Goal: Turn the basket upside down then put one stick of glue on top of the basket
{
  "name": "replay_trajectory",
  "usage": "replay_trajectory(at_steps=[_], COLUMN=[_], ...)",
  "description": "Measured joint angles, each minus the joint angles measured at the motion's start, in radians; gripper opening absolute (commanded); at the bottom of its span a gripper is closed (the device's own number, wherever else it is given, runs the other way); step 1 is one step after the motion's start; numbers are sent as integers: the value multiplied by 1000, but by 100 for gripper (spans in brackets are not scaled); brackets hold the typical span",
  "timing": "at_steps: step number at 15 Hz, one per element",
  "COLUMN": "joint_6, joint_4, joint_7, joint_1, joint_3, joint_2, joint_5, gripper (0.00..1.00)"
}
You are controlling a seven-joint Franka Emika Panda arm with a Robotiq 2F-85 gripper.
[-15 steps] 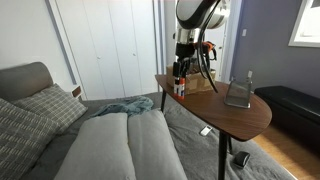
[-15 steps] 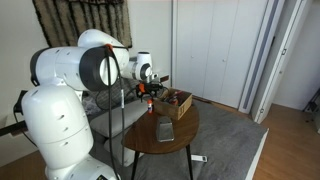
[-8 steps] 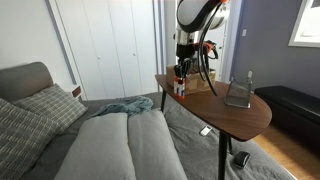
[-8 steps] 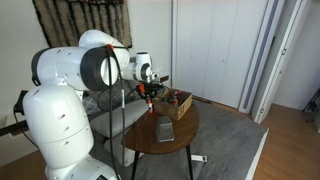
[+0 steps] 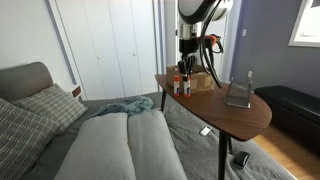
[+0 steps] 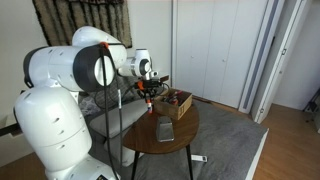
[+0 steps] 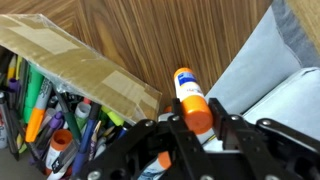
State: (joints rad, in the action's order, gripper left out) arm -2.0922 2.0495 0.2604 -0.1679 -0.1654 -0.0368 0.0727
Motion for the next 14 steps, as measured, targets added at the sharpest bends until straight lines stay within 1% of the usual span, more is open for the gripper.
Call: replay_trajectory(at_steps=[4, 7, 10, 14], joint_6=[161, 253, 285, 289], joint_4=[0, 4, 20, 46], joint_7=[2, 23, 52, 81], joint_1=[10, 30, 62, 97], joint_3=[14, 48, 105, 174], joint_2=[-125, -230, -318, -390], joint_5=[8, 21, 23, 23], gripper=[8, 8, 8, 8])
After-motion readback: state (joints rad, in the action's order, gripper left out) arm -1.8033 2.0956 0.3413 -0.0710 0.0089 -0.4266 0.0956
